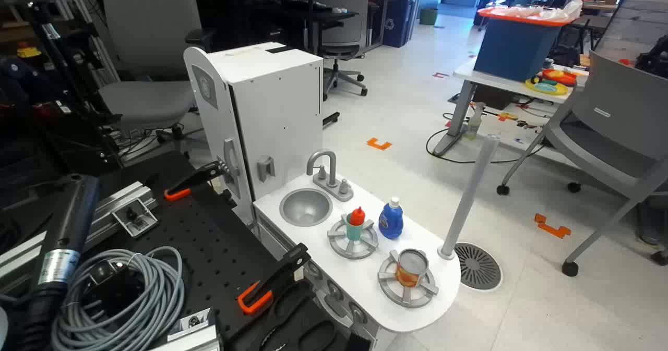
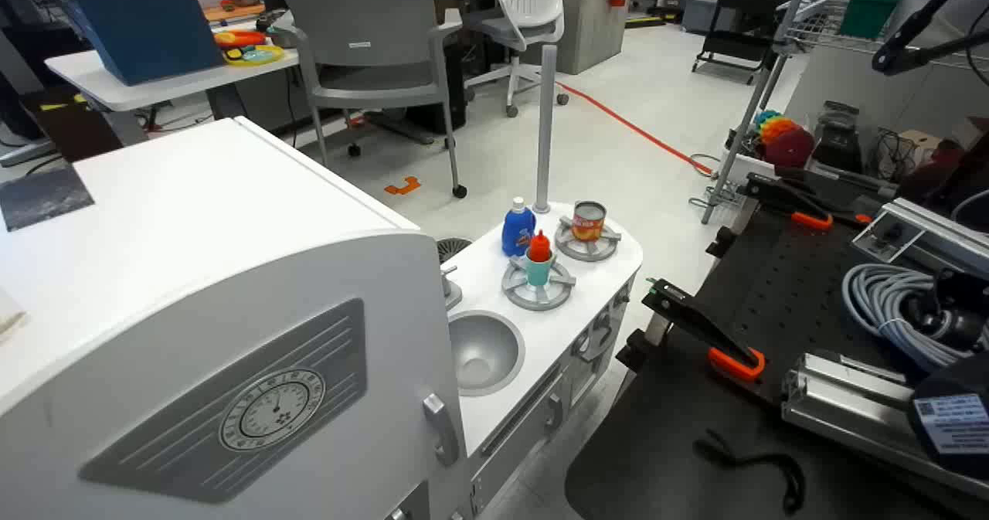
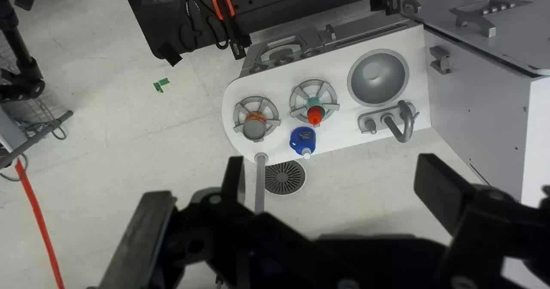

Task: Push the faucet nozzle to the right

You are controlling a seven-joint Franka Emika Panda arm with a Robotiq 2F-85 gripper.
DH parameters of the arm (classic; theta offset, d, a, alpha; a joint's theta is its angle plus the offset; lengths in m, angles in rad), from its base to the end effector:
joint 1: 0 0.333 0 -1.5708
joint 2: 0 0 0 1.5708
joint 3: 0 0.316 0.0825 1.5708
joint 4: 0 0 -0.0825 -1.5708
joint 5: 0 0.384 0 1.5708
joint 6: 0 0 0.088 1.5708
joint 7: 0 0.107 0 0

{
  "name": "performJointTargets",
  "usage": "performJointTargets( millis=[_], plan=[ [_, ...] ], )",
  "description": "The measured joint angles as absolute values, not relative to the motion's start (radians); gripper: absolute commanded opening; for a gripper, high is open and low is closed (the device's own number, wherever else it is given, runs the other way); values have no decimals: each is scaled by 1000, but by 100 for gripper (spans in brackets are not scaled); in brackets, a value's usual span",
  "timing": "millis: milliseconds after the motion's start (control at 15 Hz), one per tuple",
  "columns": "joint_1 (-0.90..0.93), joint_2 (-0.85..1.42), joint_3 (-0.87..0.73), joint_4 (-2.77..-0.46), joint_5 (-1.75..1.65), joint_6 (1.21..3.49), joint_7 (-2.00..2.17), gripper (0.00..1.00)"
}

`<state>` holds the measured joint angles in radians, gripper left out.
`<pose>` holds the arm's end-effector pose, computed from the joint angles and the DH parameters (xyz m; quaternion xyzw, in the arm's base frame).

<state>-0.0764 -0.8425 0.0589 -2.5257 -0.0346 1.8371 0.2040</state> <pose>0.3135 -0.0048 0.5512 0.9897 -0.1149 0.0793 0.0324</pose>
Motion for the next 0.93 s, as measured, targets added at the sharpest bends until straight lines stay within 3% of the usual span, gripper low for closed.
performJointTargets(
  millis=[667,933],
  plan=[
    [-76,-840,59,-2522,-35,1838,204,100],
    [-75,-704,90,-2465,-34,1884,224,100]
  ],
)
